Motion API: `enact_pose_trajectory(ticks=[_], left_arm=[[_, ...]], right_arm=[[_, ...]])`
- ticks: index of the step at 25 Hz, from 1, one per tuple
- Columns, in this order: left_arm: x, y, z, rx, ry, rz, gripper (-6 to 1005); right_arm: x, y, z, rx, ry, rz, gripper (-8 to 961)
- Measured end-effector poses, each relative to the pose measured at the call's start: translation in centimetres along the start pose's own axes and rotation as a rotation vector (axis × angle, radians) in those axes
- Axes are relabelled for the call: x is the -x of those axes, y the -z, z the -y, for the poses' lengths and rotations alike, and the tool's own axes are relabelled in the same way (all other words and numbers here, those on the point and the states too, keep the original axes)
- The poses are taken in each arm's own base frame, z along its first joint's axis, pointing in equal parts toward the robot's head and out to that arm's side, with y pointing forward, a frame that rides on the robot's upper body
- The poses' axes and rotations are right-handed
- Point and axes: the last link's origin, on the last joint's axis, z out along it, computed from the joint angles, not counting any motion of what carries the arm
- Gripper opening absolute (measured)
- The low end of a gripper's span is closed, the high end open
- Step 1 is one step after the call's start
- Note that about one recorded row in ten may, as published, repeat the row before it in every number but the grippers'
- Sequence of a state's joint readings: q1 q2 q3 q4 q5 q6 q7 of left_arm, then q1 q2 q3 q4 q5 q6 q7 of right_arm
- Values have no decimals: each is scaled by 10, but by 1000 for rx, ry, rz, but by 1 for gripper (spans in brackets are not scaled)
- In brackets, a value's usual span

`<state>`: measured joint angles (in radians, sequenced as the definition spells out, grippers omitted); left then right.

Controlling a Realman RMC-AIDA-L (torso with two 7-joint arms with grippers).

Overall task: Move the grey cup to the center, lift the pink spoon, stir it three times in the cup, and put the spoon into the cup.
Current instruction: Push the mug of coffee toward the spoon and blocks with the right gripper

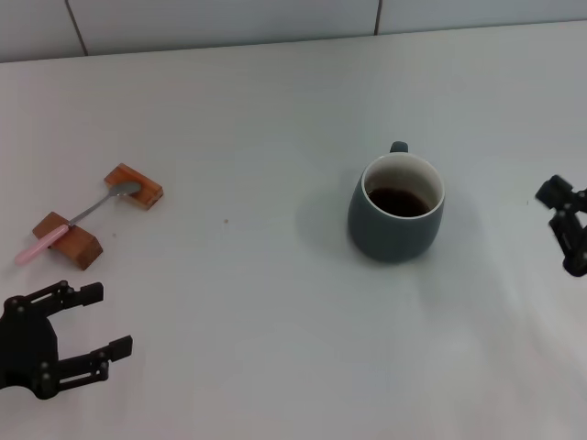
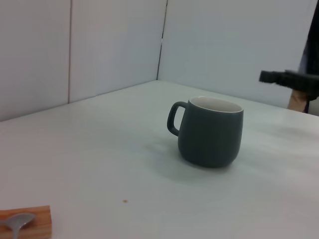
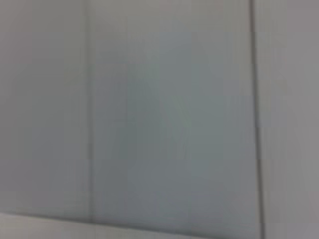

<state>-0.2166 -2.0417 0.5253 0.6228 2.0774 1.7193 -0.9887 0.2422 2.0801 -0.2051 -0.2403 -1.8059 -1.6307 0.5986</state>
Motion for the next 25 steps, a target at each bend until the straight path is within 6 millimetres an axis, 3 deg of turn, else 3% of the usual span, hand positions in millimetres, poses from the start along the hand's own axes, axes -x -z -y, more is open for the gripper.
enact_pose_trajectory(ticks=[3, 10, 25], left_arm=[[-1, 2, 1, -1, 1, -1, 806], [0, 3, 0, -4, 6, -2, 805], [0, 13, -1, -34, 21, -32, 803]], right_arm=[[-12, -16, 12, -68, -8, -88, 170], [-26, -53, 14, -26, 22, -224, 32], [-32, -112, -20, 154, 65, -295, 28]])
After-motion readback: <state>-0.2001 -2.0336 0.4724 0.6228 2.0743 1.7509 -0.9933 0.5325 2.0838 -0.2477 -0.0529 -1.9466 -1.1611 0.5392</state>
